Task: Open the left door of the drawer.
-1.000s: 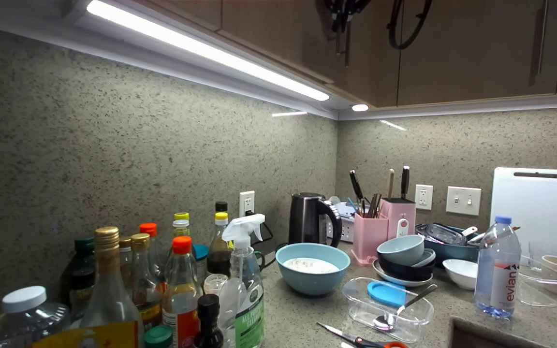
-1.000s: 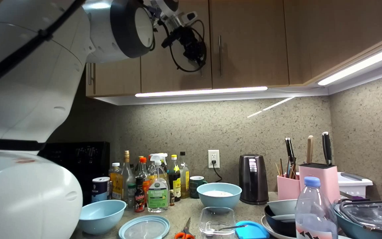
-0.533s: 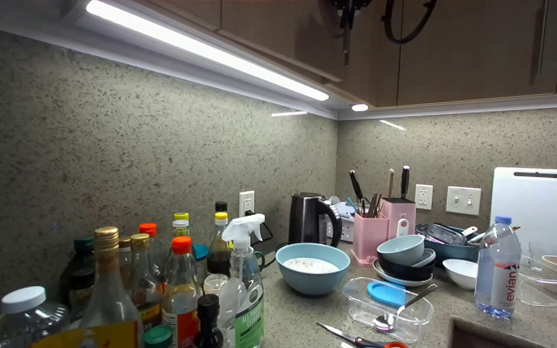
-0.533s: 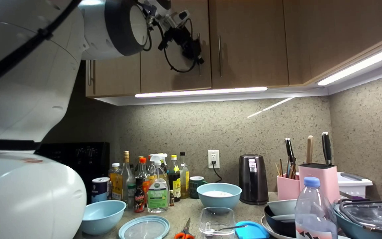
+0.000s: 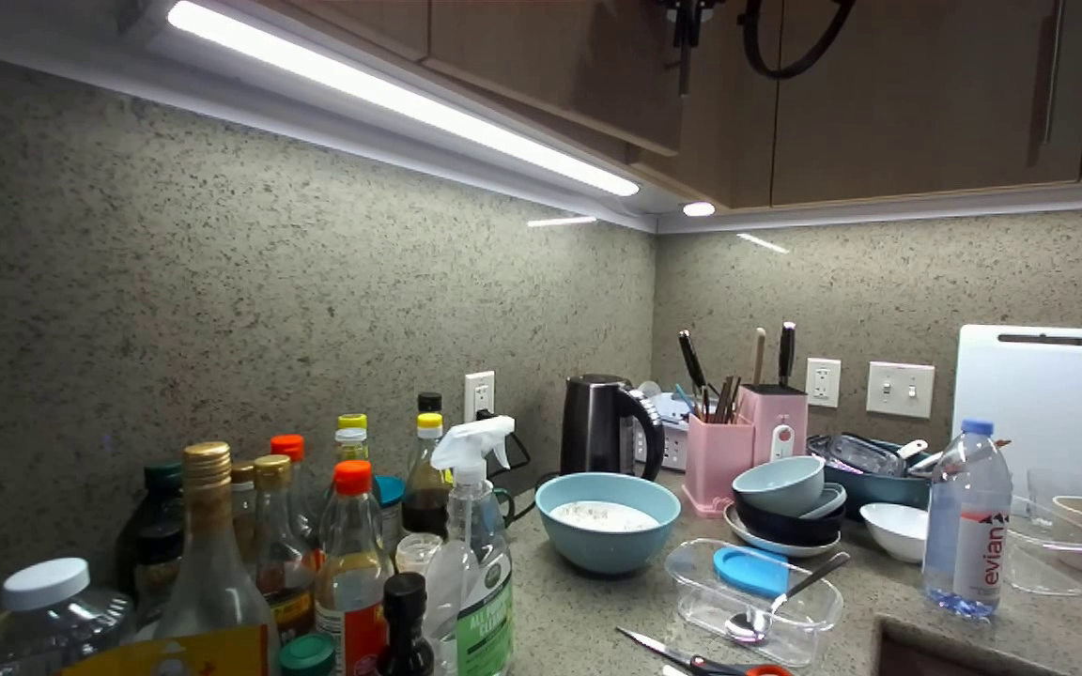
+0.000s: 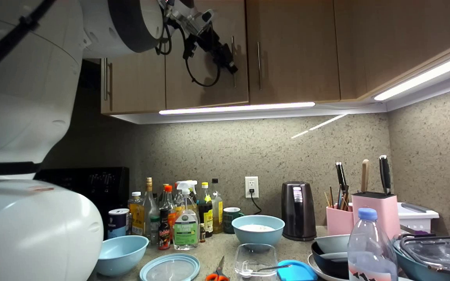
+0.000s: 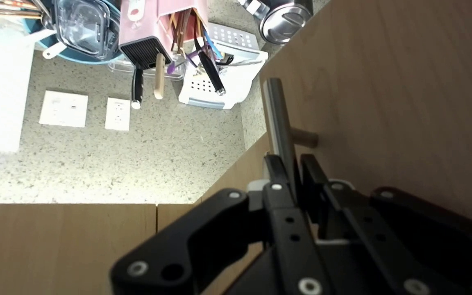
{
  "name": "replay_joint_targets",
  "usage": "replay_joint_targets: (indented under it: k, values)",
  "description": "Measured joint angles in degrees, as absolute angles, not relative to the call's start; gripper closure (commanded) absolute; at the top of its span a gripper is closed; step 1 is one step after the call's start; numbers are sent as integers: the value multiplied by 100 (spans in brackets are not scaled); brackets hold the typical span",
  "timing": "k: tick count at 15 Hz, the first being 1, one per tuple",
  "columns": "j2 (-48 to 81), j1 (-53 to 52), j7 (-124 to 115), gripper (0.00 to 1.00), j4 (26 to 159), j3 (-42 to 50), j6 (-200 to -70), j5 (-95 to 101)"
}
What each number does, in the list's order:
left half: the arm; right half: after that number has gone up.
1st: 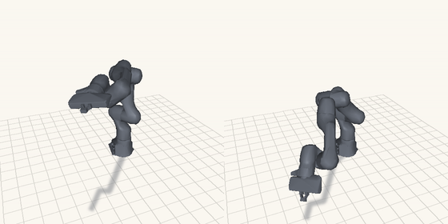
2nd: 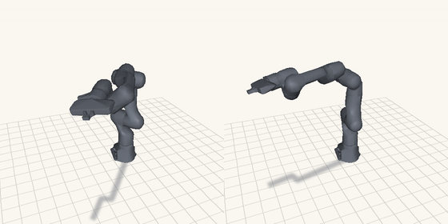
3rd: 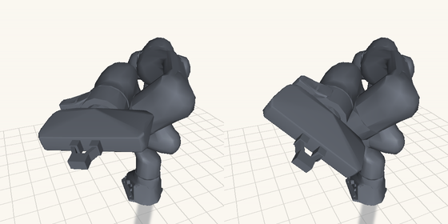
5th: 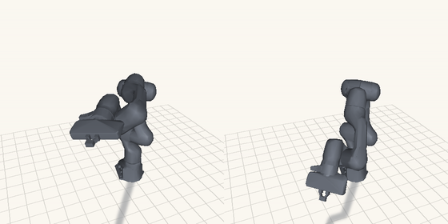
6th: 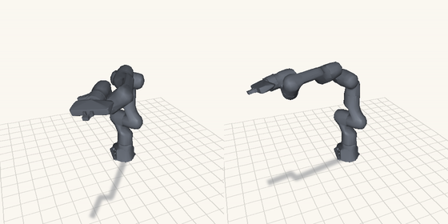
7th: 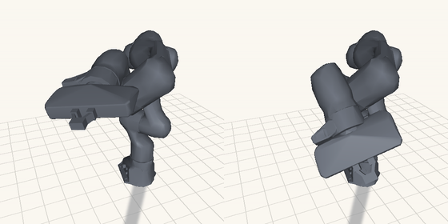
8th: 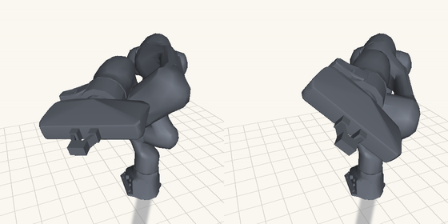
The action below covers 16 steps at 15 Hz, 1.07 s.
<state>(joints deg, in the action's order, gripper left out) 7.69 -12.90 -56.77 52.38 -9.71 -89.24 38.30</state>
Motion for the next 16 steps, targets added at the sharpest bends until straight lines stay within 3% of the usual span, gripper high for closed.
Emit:
replay_joint_targets:
  k: [2,3,7,8,16]
  values:
    - [729,-1294,-5744,96,5272,-972,-8881,3830]
    - [715,-1294,-5746,85,5289,-973,-8878,3830]
    - [709,-1294,-5746,85,5291,-974,-8864,3830]
    - [709,-1295,-5746,96,5291,-974,-8863,3830]
    - [564,-1268,-5488,96,5838,-873,-9691,3897]
